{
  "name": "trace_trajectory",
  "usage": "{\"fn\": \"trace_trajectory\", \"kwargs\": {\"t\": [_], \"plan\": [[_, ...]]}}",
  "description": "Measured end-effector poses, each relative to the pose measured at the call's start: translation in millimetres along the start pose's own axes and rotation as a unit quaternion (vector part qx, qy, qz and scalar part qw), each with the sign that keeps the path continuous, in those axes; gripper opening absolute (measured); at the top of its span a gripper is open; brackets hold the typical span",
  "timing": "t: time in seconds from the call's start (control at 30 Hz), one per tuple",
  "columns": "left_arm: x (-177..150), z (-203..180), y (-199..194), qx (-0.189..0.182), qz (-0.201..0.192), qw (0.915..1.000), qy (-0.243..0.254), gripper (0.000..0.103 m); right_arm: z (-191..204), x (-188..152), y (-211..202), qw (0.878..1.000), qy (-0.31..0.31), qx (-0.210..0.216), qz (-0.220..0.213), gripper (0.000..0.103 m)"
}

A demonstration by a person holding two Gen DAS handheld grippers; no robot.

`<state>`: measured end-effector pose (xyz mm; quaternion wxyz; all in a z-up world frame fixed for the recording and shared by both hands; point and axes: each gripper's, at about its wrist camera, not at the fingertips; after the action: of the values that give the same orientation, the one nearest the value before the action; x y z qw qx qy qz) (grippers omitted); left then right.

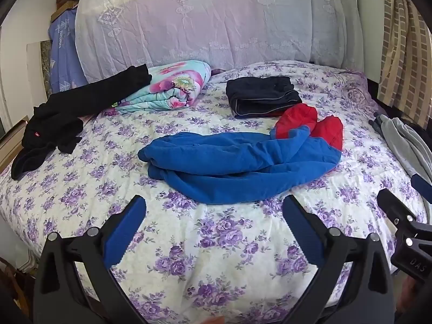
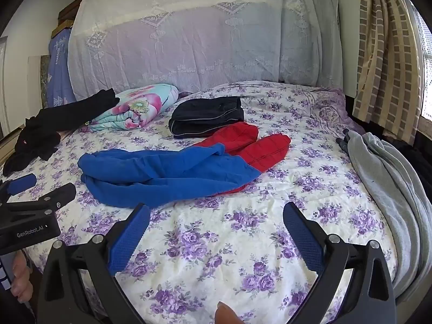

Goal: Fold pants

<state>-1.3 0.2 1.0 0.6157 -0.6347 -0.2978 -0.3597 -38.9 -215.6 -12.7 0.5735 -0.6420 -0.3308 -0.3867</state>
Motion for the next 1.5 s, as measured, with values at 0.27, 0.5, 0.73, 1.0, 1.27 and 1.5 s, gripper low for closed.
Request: {"fn": "trace_trajectory", "kwargs": {"t": [0.27,0.5,0.73,1.0,1.27,1.5], "plan": [[-0.5,-2.0,0.2,-0.005,0.010,0.9999,0.000,0.099,-1.0,-0.2,-0.4,1.000,0.003,0.002,-0.004,0.099],[-8.7,-4.9,0.6,-0.005,0.009,0.9999,0.003,0.099,-1.7,-0.9,0.0,1.000,0.005,0.002,-0.003,0.099],[-10.2,-2.6,6.0,-0.005,0.012,0.9999,0.000,0.099,-2.2,-0.8,-0.7,1.000,0.006,0.003,-0.003,0.099],[-9.0,-1.8,7.0,-0.005,0.014,0.9999,-0.002,0.099,-2.7,-0.9,-0.8,1.000,0.007,0.003,-0.003,0.099],[-8.7,-1.0,7.6,-0.007,0.016,0.9999,-0.002,0.099,-3.4,-1.3,-0.8,1.000,0.009,0.004,-0.002,0.099],[-8.4,-0.8,7.9,-0.007,0.017,0.9998,-0.002,0.099,-3.8,-1.0,-0.4,1.000,0.010,0.005,-0.001,0.099]]}}
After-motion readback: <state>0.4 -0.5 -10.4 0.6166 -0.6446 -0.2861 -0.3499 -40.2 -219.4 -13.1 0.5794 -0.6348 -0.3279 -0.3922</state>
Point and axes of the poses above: each gripper's, at about its wrist camera, not at the fingertips, and y roughly the way its jaws point, z to its left, x to its top, and after that the axes turned 4 degrees about -x, right-handed
